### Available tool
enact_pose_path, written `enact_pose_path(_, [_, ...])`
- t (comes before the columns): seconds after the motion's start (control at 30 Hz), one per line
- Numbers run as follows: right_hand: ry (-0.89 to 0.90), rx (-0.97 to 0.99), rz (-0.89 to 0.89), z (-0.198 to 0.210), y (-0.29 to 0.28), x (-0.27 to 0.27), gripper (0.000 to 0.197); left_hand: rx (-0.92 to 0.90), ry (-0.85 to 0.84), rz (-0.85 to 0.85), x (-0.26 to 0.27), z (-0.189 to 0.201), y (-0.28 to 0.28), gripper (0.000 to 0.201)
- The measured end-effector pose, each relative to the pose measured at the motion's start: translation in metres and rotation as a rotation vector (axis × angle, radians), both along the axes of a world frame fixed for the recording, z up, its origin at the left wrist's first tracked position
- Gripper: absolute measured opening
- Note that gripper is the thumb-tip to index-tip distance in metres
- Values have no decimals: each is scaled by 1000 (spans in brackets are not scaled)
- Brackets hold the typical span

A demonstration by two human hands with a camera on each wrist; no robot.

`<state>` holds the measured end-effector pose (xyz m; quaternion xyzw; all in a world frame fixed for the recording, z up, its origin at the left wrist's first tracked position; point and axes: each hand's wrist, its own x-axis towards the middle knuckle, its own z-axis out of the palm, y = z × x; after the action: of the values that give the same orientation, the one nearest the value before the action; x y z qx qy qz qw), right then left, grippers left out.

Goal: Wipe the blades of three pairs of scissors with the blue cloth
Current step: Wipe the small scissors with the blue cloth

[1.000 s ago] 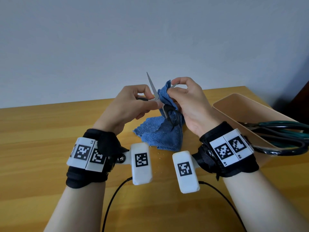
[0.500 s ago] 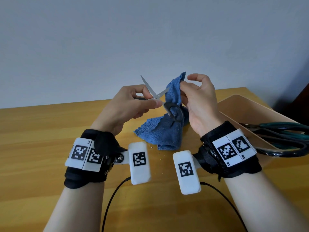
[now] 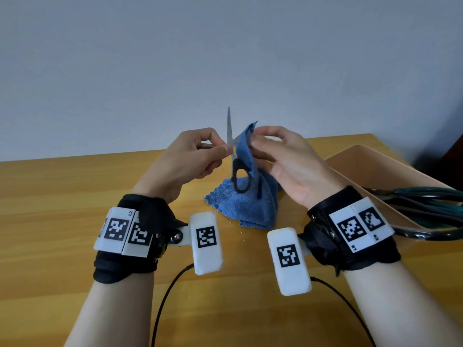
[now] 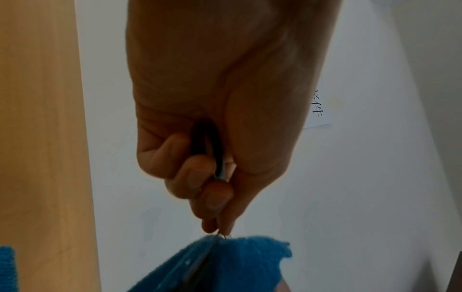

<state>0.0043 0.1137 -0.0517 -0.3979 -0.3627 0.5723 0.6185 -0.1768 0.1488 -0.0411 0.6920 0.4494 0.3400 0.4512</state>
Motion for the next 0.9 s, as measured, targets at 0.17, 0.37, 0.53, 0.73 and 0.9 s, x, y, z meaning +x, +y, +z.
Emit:
enact_pose_path(0.17, [-61,-14,-15,-8,1,-14,45,17,8,-30,1,1,-1,17])
enact_pose_path(0.37, [-41,31,-111,-9,2,-12,28,36,18,-48,4,1,-4,22])
enact_pose_path(0.53, [33,21,-257,-8,6,-2,28,27,25,-50,3,1,-4,25])
enact_pose_path(0.73, [236,22,-420,-10,10,24,15,28,1,-14,-2,3,-2,27])
enact_pose_path(0.9, [149,-27,-278,-13,11,17,6,39,-40,0,-7,4,-2,30])
